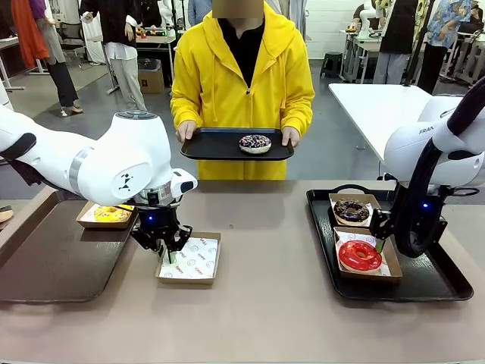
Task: Individually package the donuts and arrange them on the tray.
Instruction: Place the picked Paper togo box on the Handle tray while simultaneously picking up another Paper togo box from the table with the other hand.
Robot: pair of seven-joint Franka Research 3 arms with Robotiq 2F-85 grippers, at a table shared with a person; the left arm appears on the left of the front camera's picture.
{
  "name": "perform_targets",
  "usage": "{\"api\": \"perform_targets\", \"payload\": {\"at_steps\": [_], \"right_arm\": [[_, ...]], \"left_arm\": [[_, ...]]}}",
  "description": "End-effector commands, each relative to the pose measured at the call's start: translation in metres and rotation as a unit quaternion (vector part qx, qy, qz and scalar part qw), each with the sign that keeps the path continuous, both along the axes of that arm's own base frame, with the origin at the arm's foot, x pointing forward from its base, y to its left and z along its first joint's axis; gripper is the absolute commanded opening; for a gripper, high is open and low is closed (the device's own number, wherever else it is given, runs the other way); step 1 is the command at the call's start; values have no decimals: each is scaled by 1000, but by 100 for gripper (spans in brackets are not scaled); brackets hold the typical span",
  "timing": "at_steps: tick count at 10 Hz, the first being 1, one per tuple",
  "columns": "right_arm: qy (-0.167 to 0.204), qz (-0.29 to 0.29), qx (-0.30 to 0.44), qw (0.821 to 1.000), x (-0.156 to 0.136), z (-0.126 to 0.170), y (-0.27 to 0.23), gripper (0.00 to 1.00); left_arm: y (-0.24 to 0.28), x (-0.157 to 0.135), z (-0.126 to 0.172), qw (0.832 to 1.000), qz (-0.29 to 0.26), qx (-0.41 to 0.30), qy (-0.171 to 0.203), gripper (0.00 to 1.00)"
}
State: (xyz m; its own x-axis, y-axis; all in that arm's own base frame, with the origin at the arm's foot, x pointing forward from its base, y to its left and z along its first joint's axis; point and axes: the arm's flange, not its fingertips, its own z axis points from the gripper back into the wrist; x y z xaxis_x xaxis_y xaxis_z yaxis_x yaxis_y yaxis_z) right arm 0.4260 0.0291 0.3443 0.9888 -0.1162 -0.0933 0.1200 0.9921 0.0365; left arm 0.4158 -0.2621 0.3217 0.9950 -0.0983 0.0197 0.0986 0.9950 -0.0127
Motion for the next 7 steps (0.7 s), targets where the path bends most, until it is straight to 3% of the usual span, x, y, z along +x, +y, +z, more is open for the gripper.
{"api": "perform_targets", "payload": {"at_steps": [1, 6, 7], "right_arm": [[-7, 3, -6, 1000, -4, 2, 0, 100], [-5, 0, 0, 1000, -2, 4, 0, 100], [-5, 0, 0, 1000, -2, 4, 0, 100]], "left_arm": [[-3, 2, 1, 1000, 5, -6, 8, 0], [-2, 0, 4, 1000, 25, 6, 15, 0], [0, 1, 1, 1000, 3, -2, 1, 0]]}}
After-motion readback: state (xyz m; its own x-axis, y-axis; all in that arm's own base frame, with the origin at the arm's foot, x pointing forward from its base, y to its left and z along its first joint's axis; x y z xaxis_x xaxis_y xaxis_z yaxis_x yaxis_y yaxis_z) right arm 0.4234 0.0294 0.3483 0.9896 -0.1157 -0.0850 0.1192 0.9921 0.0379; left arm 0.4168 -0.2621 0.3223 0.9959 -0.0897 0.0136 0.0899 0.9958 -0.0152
